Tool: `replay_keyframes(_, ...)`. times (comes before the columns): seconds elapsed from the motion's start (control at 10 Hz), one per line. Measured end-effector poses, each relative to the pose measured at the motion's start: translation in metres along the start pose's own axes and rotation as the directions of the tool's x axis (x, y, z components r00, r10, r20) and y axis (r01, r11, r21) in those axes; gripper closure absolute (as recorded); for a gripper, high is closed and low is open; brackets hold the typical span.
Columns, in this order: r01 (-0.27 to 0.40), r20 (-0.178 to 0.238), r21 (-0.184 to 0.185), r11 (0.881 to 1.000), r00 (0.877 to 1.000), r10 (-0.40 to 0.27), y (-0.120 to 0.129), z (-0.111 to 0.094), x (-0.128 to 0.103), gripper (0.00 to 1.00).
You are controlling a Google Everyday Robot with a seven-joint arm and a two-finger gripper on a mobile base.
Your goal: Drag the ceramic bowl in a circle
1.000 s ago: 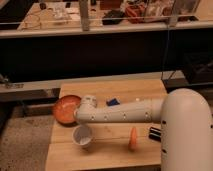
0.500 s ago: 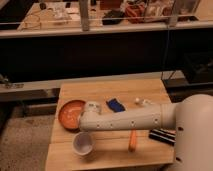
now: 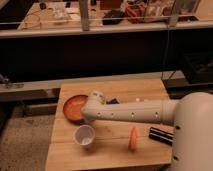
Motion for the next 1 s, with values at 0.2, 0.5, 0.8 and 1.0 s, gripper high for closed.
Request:
replay_keyframes(0.2, -0.067, -0.025, -0.029, 0.997, 0.998, 0.066, 0.006, -0.009, 0.02, 1.0)
replay_keyframes(0.5, -0.162, -0.05, -0.054, 0.985, 0.986, 0.16, 0.025, -0.023, 0.056, 1.0)
replay_keyframes(0.8, -0.24, -0.068, -0.043, 0.97, 0.969, 0.237, 0.038, -0.033, 0.097, 1.0)
replay_keyframes(1.0, -0.212, -0.059, -0.039, 0.976, 0.976, 0.21, 0.02, -0.031, 0.111, 1.0)
